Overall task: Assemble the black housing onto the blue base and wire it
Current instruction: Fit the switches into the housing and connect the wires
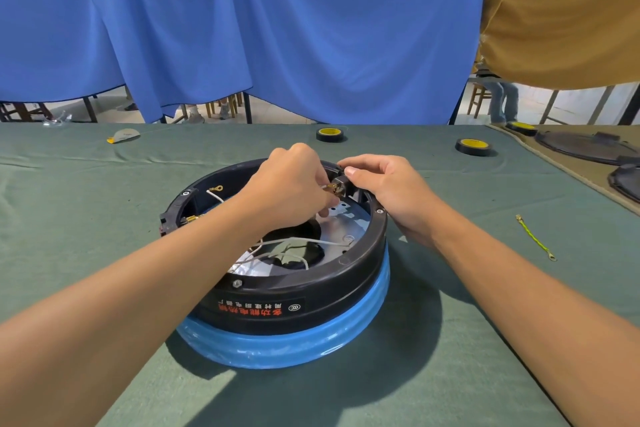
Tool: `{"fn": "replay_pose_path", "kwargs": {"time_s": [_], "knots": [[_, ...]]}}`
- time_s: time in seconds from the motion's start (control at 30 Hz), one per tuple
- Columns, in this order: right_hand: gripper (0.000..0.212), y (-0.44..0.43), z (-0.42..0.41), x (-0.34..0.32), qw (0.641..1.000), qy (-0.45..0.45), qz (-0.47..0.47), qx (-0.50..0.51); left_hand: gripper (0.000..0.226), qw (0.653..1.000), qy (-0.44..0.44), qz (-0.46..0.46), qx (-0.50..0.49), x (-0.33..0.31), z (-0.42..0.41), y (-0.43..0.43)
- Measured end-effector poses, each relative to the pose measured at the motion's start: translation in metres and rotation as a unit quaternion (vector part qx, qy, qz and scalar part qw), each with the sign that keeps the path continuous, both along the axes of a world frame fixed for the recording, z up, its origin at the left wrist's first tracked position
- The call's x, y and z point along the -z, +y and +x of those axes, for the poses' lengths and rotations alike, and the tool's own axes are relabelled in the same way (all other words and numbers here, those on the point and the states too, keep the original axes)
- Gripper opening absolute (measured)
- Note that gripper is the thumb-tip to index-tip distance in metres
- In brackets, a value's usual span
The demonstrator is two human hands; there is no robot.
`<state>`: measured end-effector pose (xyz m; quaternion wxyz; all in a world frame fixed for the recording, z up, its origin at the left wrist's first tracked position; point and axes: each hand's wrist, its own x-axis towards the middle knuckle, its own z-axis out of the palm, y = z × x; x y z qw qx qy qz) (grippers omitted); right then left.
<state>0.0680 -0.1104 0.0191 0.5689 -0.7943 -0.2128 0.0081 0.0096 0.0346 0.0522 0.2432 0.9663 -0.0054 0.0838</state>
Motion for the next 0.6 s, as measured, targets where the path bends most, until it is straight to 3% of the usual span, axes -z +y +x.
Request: {"fn": "replay_pose_path", "kwargs": {"time_s": [0.17, 0.4, 0.6], "knots": [[0.024, 0.0, 0.001, 0.001, 1.0, 0.0, 0.004, -0.001, 0.024, 1.0, -0.008, 0.009, 0.002, 0.0, 0.001, 0.002], [0.027, 0.005, 0.0, 0.002, 1.0, -0.012, -0.015, 0.006, 0.011, 0.998, -0.042, 0.037, -0.011, 0.006, 0.007, -0.003], [0.028, 0.004, 0.001, -0.003, 0.999, 0.032, -0.002, -0.009, 0.014, 0.998, -0.051, 0.048, -0.009, 0.009, 0.007, -0.006]]}}
